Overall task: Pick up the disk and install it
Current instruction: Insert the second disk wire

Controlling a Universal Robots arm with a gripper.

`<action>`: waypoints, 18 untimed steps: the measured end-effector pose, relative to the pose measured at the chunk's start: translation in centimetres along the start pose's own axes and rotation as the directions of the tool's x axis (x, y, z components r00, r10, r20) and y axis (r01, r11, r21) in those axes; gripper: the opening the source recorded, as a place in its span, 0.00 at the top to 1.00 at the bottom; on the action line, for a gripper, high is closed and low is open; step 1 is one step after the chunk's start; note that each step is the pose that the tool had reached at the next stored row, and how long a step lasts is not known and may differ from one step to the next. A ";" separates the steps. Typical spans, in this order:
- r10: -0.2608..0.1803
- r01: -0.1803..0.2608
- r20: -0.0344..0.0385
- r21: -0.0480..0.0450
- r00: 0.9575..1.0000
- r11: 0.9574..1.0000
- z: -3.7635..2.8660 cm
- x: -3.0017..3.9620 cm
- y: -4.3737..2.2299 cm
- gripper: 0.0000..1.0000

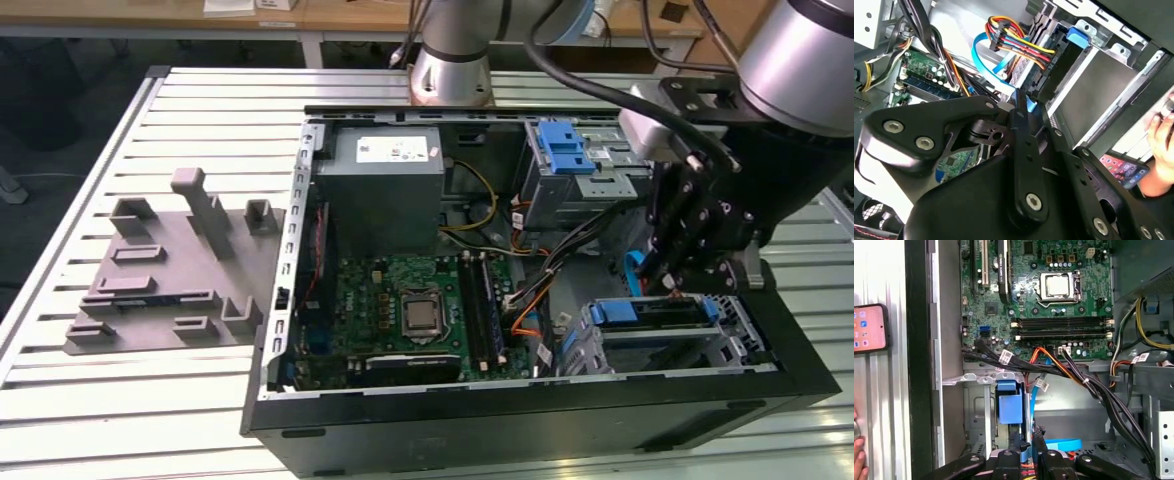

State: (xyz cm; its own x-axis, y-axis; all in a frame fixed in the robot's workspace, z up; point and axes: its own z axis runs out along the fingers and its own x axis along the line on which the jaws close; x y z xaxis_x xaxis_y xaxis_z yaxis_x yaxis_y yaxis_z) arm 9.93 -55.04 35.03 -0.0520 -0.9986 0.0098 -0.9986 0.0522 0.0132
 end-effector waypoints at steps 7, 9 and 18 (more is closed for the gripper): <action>-0.001 0.001 0.039 -0.002 0.999 1.000 0.42 0.49 -0.03 0.75; -0.001 0.001 0.039 -0.002 0.999 1.000 0.45 0.49 -0.03 0.77; -0.002 0.002 0.035 0.012 0.999 1.000 0.80 0.49 -0.04 0.84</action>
State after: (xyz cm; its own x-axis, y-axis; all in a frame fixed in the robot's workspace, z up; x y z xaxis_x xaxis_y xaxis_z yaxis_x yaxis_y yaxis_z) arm 9.93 -55.54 34.23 -0.0500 -0.9984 -0.0254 -0.9987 0.0500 0.0015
